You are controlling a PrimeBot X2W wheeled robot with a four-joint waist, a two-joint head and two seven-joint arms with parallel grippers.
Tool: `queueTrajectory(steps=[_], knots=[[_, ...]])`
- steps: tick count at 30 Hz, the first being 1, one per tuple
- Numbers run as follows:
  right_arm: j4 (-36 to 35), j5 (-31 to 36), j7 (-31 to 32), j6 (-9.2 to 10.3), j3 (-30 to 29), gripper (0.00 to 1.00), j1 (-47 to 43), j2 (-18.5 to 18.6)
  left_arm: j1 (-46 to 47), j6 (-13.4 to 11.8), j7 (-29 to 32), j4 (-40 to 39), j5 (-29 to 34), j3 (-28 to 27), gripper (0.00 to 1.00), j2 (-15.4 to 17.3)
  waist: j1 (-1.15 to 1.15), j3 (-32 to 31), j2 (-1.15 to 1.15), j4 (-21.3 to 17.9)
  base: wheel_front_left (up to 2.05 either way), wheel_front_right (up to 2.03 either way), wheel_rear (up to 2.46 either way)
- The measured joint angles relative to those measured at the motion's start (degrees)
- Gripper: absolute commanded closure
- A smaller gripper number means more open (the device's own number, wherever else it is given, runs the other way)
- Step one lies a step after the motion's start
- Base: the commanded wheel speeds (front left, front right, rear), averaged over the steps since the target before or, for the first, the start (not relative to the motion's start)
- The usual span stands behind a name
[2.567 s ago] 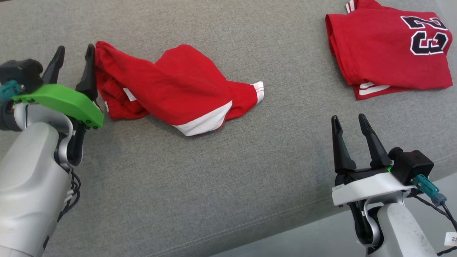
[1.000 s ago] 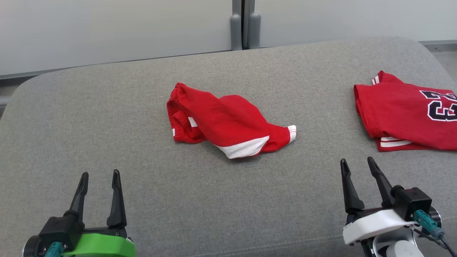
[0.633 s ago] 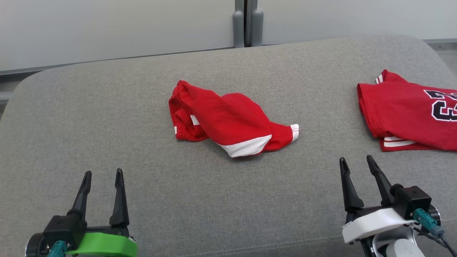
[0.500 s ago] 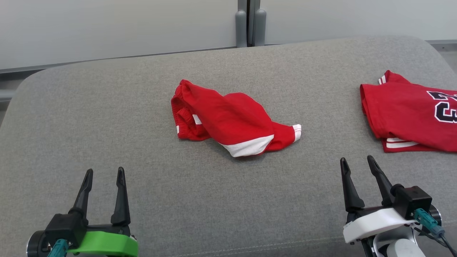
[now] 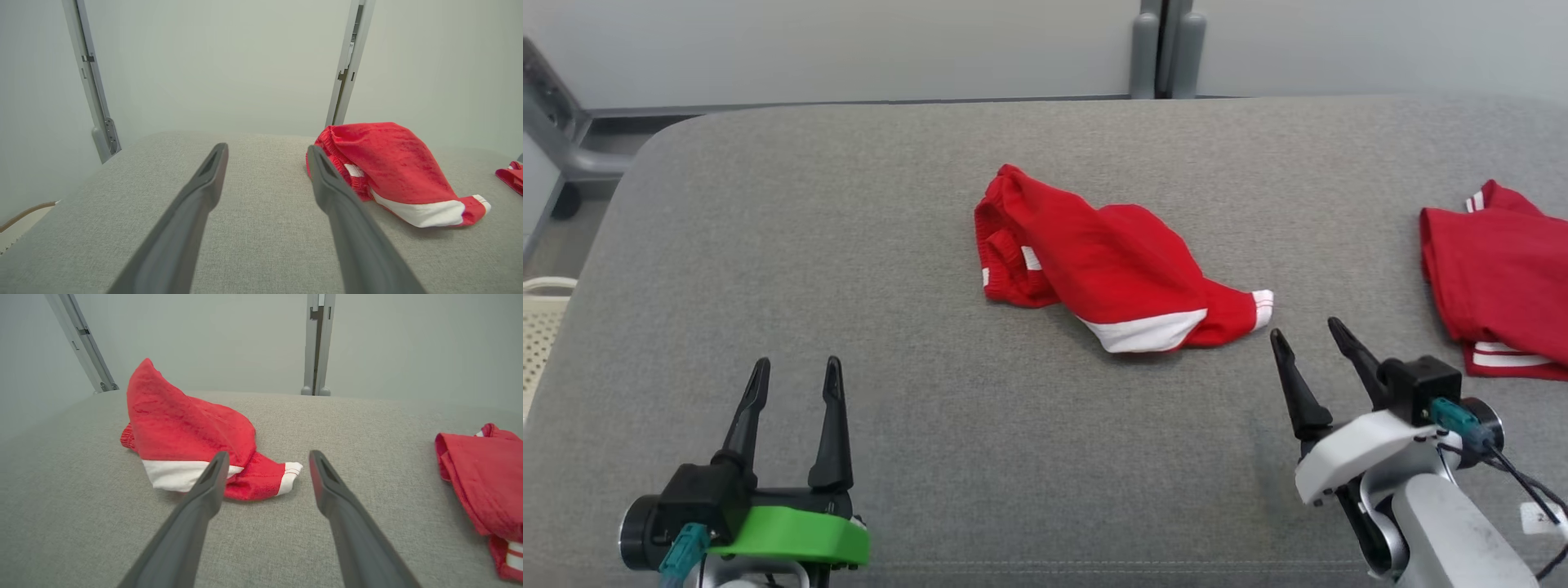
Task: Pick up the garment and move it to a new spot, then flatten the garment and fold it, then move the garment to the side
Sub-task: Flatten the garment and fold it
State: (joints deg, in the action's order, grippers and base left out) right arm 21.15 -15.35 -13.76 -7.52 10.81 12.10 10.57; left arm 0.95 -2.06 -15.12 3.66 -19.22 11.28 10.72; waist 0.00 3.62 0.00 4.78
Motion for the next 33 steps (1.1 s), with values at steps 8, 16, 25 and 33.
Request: queueTrajectory(steps=[8,16,25,33], knots=[[12.9,-4.4,0.0,0.0,6.6,0.0,11.0,2.8,1.0,1.3,0.0,0.7,0.8,0.0,0.0,-2.8,0.0,1.8,0.0,5.8,0.0,0.0,0.0],[25.6,-8.0,0.0,0.0,10.0,0.29,18.9,2.3,1.8,2.9,0.0,1.1,1.8,-1.3,0.0,-4.4,0.0,4.3,0.0,10.0,0.0,0.0,0.0],[28.9,-13.1,-1.0,0.0,13.5,1.0,22.3,1.2,2.4,4.1,0.0,1.2,3.3,-3.5,0.0,-5.8,0.0,6.3,0.0,9.5,0.0,0.0,0.0],[14.8,-14.8,-1.2,0.0,11.4,1.0,21.3,3.5,2.9,5.1,0.0,1.1,4.7,-4.8,0.0,-6.4,0.0,6.3,0.0,6.4,0.0,0.0,0.0]])
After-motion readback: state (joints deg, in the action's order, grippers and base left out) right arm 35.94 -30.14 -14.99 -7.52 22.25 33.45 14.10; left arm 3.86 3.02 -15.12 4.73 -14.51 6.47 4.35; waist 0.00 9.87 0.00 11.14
